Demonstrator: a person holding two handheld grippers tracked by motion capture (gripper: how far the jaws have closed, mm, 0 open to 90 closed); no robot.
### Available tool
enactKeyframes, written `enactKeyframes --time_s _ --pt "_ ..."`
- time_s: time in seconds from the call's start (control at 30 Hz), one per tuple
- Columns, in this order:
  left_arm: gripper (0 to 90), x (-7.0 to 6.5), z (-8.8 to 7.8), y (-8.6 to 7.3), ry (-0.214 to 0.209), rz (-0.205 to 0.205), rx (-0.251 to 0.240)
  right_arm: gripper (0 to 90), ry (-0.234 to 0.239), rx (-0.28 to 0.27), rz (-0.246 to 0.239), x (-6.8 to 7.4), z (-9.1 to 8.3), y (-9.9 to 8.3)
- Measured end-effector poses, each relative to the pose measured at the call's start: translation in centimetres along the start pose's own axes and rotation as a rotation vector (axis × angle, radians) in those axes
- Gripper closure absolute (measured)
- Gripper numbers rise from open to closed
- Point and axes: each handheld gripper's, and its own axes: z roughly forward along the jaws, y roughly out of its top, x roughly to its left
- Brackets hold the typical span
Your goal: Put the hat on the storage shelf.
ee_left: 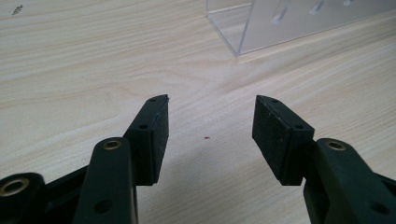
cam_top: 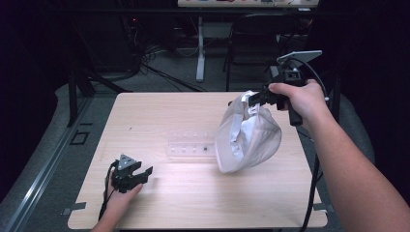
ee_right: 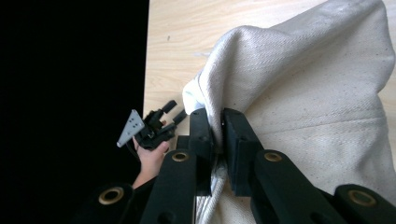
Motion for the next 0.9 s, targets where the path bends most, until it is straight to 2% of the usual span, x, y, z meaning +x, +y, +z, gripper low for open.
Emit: enactKeyframes --time_s 0.4,0.8,0.9 --pt "46.3 0.0 0.0 0.0 -0.004 0.000 -0.001 82.7 0.025 -0.054 0.018 0.8 0.6 1.6" --pt "46.3 0.0 0.0 0.0 -0.007 0.004 -0.001 82.7 0.024 -0.099 0.076 1.1 1.9 3.0" --pt "46.3 -0.1 0.1 0.0 -0.009 0.005 0.001 82.7 0.037 -0.114 0.096 1.1 2.4 3.3"
